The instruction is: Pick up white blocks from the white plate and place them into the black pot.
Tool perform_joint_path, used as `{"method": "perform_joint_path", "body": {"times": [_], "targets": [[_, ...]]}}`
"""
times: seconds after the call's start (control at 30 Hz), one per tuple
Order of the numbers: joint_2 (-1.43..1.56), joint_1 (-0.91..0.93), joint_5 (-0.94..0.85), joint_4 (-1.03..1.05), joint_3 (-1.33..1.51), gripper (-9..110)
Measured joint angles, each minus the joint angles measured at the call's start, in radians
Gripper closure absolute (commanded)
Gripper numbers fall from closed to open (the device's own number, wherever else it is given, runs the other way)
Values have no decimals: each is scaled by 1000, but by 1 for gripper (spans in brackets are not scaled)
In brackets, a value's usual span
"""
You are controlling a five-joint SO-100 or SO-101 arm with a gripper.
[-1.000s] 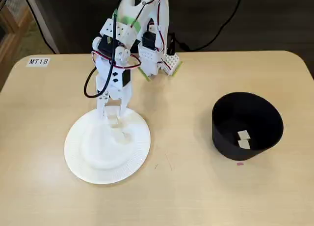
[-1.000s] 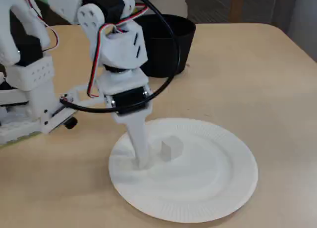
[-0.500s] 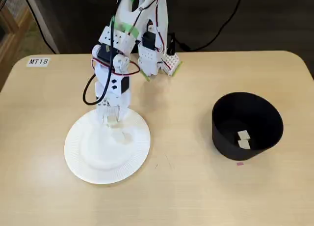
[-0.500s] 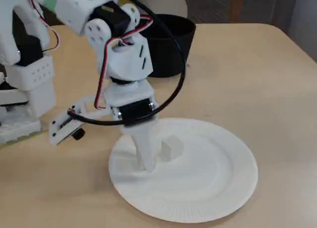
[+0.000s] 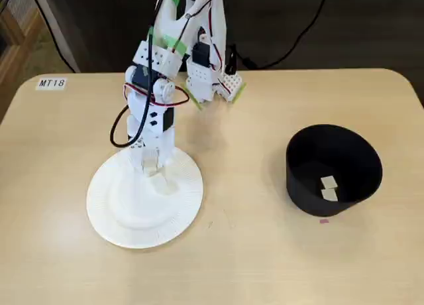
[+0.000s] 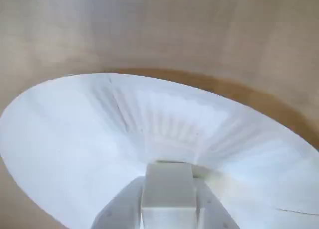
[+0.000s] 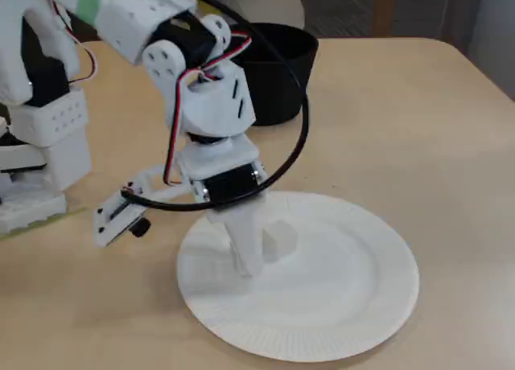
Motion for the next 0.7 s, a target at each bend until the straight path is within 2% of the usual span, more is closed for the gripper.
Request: {"method": "perform_joint_path", "body": {"times": [0.13,0.37,0.53,0.7], "targets": [[-8,-2,-117,-23,-106,104],[-5,-58,-469,-41,-459,104],[83,-225,-609,-48,-529,104],[172,-483,-693,-49,-531,104]]}}
